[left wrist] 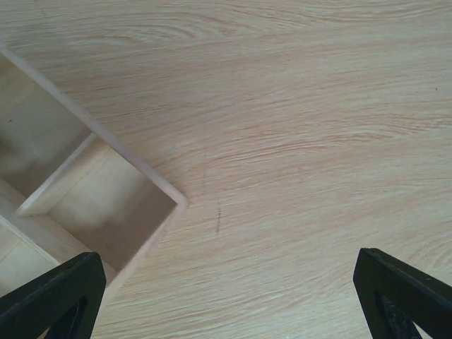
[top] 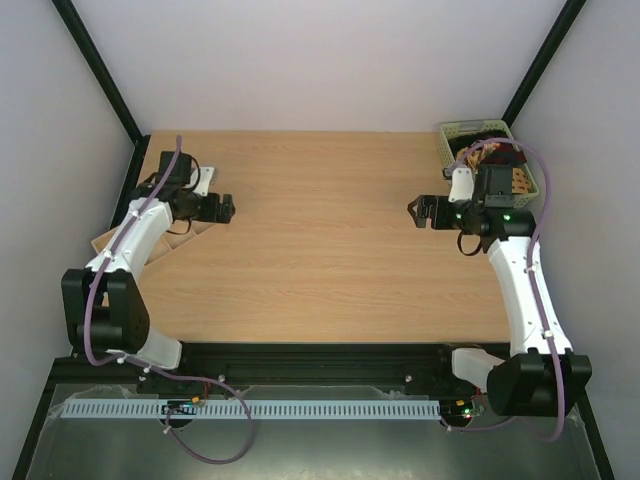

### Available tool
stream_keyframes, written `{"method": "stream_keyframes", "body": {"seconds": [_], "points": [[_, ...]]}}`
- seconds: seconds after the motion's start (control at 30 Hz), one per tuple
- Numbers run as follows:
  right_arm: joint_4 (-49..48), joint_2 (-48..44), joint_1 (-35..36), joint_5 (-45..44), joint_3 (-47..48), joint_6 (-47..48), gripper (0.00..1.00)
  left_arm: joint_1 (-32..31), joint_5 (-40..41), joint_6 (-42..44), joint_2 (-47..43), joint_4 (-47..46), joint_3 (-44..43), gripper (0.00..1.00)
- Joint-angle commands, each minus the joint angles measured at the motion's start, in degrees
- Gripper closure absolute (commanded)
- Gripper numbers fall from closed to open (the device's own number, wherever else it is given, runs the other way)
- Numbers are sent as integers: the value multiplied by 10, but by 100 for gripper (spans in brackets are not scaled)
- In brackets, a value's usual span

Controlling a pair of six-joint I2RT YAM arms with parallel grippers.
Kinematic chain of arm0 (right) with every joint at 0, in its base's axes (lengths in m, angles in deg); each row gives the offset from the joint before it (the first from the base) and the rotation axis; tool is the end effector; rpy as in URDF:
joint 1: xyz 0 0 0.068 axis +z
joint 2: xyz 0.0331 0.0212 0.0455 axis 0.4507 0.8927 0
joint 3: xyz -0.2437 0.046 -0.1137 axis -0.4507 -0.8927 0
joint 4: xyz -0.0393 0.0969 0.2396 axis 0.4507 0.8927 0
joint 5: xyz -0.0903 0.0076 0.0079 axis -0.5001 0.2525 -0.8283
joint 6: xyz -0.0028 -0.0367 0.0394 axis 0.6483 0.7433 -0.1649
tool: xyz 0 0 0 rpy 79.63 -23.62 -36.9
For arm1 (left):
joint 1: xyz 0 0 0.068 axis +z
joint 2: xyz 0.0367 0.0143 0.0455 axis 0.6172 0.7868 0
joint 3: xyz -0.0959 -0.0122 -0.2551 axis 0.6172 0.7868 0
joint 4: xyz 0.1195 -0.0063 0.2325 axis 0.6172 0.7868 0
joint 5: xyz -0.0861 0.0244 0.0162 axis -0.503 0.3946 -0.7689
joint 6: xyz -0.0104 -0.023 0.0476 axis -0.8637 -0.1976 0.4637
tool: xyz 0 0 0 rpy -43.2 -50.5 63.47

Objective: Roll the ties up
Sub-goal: Pick up the tie from the bin.

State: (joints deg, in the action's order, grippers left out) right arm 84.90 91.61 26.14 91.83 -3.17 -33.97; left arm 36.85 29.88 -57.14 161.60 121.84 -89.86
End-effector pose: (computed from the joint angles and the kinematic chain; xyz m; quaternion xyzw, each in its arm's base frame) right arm 0.2480 0.0087 0.3536 -0.0665 0.8708 0.1458 0.4647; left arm 0.3201 -0.0155 0.2698 0.0648 0.9410 -0.1104 0.3132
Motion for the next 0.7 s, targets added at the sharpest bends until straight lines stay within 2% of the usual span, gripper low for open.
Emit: {"method": "stream_keyframes", "body": {"seconds": [0.0, 0.17, 0.3, 0.47, 0.67], "points": [[71, 16, -33, 21, 40, 10, 1, -22, 32, -12, -27, -15, 12, 1], [127, 86, -121, 55, 117, 16, 1, -39, 58, -24, -31, -30, 8, 1], [137, 155, -199, 64, 179, -14, 1, -44, 71, -32, -24, -30, -5, 0], [99, 223, -261, 59, 203, -90, 1, -46, 85, -45, -13, -30, -17, 1], [-5, 254, -279, 100, 156, -189, 0, -46, 101, -59, -5, -23, -27, 1]]}}
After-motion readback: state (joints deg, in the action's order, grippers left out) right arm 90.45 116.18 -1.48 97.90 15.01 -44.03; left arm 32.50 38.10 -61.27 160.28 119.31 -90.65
